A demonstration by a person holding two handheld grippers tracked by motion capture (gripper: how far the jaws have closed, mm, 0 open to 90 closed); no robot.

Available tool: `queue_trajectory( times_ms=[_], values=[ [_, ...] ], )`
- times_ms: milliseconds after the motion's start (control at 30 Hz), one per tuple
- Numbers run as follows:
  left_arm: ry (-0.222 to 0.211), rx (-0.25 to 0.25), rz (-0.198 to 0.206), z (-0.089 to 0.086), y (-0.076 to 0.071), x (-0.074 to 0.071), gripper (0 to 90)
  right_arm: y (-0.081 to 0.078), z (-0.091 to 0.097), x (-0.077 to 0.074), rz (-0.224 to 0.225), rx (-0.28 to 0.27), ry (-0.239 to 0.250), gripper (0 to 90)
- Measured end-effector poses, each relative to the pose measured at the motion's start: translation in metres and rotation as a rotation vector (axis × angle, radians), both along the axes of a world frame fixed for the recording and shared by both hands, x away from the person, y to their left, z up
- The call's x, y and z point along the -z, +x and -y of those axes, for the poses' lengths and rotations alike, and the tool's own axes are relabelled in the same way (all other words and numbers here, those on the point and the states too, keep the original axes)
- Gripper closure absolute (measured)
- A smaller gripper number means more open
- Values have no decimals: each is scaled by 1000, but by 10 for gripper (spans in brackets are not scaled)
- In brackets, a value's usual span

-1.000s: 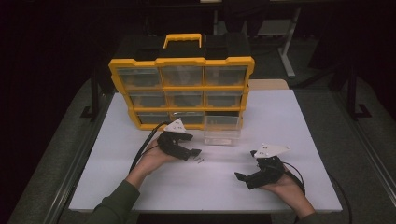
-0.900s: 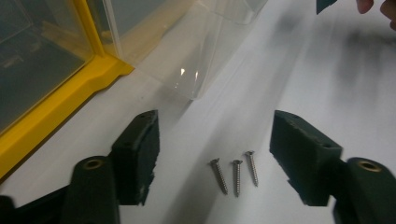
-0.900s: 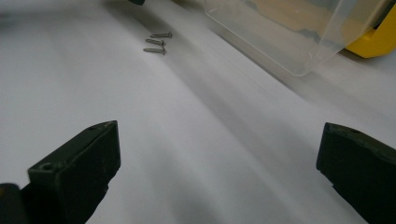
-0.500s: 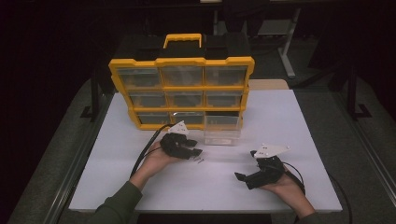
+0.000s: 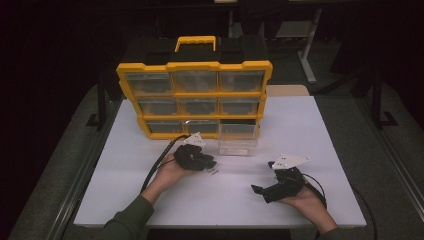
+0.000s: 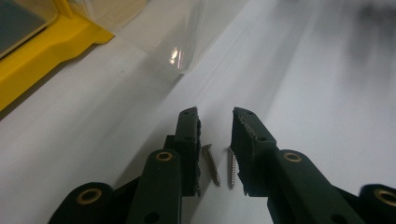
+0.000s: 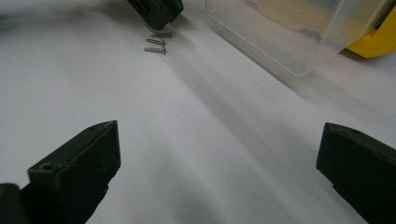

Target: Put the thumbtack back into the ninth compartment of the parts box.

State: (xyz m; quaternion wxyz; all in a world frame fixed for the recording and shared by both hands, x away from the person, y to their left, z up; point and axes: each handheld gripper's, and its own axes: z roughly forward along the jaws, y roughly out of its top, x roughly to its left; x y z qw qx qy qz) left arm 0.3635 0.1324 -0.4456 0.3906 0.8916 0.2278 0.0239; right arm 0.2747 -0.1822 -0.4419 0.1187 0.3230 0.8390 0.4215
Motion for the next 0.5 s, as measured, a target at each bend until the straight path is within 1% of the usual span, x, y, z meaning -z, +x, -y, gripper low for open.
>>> queue_trajectory(
  times_ms=[67, 167, 467, 500],
  values=[
    [10, -1, -5, 0, 1, 2, 745, 0, 0, 0, 0, 0, 0, 0],
    [9, -2, -11, 0, 1, 3, 762, 0, 0, 0, 0, 0, 1, 0],
    [33, -2, -21, 2, 1, 6, 802, 0, 0, 0, 0, -1, 0, 0],
    [43, 1, -20, 2, 1, 7, 809, 0, 0, 0, 0, -1, 0, 0]
  ],
)
